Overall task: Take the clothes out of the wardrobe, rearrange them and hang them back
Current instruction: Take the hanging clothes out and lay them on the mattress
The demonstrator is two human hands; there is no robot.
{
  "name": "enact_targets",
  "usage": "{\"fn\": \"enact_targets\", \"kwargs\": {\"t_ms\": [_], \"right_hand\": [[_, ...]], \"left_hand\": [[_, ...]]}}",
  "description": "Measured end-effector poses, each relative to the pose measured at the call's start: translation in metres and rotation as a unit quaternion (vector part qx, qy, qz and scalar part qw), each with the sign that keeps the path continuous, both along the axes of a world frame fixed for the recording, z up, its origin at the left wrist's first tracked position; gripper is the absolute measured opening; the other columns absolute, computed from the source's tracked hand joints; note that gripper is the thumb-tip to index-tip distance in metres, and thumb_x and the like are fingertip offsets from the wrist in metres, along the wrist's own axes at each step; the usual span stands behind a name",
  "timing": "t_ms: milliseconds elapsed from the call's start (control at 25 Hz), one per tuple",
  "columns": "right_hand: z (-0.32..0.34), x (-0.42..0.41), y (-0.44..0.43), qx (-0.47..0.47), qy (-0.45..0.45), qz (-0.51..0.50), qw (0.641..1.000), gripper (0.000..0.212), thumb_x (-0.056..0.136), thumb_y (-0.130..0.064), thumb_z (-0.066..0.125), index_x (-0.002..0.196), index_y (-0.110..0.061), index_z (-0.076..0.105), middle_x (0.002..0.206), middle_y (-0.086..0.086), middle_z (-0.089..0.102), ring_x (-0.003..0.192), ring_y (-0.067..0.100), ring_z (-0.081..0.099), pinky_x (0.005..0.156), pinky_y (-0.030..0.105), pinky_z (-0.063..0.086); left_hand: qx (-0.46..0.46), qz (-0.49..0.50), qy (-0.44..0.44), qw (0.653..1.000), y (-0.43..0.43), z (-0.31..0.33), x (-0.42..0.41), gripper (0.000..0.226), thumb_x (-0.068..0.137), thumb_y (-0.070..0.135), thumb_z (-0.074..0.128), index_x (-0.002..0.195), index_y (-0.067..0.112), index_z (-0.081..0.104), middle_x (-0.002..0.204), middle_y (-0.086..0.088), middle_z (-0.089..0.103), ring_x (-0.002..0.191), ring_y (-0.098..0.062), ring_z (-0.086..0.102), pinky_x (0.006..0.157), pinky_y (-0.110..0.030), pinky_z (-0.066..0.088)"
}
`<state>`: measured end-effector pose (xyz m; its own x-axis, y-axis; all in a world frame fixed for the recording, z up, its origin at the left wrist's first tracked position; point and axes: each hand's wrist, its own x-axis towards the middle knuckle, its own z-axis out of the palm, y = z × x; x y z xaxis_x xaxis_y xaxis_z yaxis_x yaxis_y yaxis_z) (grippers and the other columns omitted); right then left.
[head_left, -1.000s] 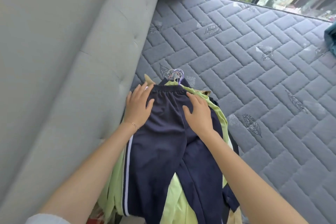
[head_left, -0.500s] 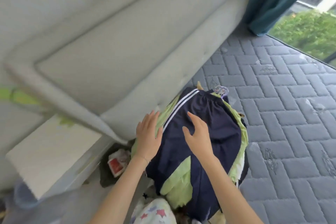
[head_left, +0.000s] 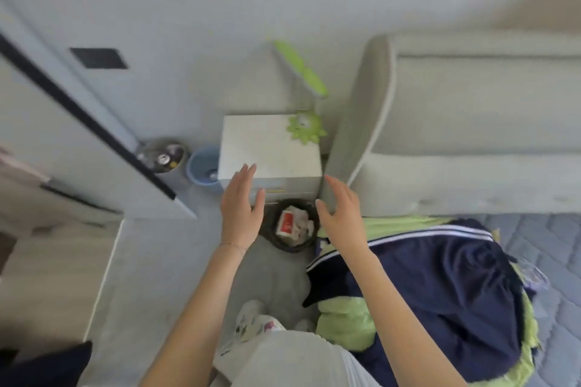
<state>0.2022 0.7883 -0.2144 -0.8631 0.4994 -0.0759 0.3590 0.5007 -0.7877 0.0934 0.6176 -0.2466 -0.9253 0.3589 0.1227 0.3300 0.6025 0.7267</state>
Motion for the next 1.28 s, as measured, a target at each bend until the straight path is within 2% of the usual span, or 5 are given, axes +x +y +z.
{"fn": "enact_targets", "kwargs": {"t_ms": [280,480,680,1080,1280], "right_hand": [[0.020,-0.094,-0.163,0.024,0.025,0.215,0.976,0.051,0.095,-0.013,0.058,0.144,-0.014,0.043,0.146,0.002,0.045,0.136,0.018,0.035,0.112,0.020,0.022],[0.028,-0.151,-0.304,0.007,0.038,0.317,0.948,0.052,0.094,-0.014,0.059,0.143,-0.015,0.043,0.144,0.001,0.047,0.133,0.019,0.039,0.112,0.028,0.029],[0.037,-0.197,-0.429,0.014,0.068,0.395,0.916,0.054,0.096,-0.017,0.057,0.147,-0.018,0.039,0.148,-0.002,0.043,0.138,0.015,0.034,0.111,0.020,0.021],[0.044,-0.266,-0.591,-0.004,0.064,0.543,0.837,0.053,0.097,-0.015,0.054,0.148,-0.017,0.037,0.148,-0.001,0.042,0.138,0.015,0.033,0.109,0.018,0.021],[0.041,-0.310,-0.666,-0.018,0.061,0.622,0.780,0.053,0.098,-0.018,0.053,0.148,-0.023,0.035,0.149,-0.002,0.040,0.138,0.015,0.031,0.109,0.025,0.025]], "left_hand": [[0.008,0.210,0.022,0.977,-0.190,0.024,-0.017,0.046,0.097,0.014,0.052,0.142,0.007,0.044,0.149,-0.011,0.042,0.141,-0.026,0.035,0.116,-0.045,0.027],[0.019,0.299,0.017,0.954,-0.335,0.032,-0.028,0.046,0.099,0.014,0.050,0.144,0.007,0.041,0.150,-0.008,0.040,0.141,-0.022,0.033,0.116,-0.044,0.027],[0.012,0.367,0.028,0.930,-0.458,0.040,-0.039,0.049,0.101,0.021,0.046,0.148,0.012,0.035,0.154,-0.004,0.035,0.144,-0.017,0.027,0.118,-0.041,0.025],[0.023,0.535,0.026,0.844,-0.591,0.034,-0.036,0.048,0.101,0.025,0.046,0.146,0.012,0.037,0.154,-0.002,0.035,0.144,-0.016,0.028,0.119,-0.035,0.022],[0.050,0.610,0.017,0.791,-0.636,0.034,-0.055,0.050,0.101,0.027,0.045,0.148,0.015,0.034,0.156,-0.002,0.031,0.145,-0.016,0.025,0.118,-0.043,0.024]]}}
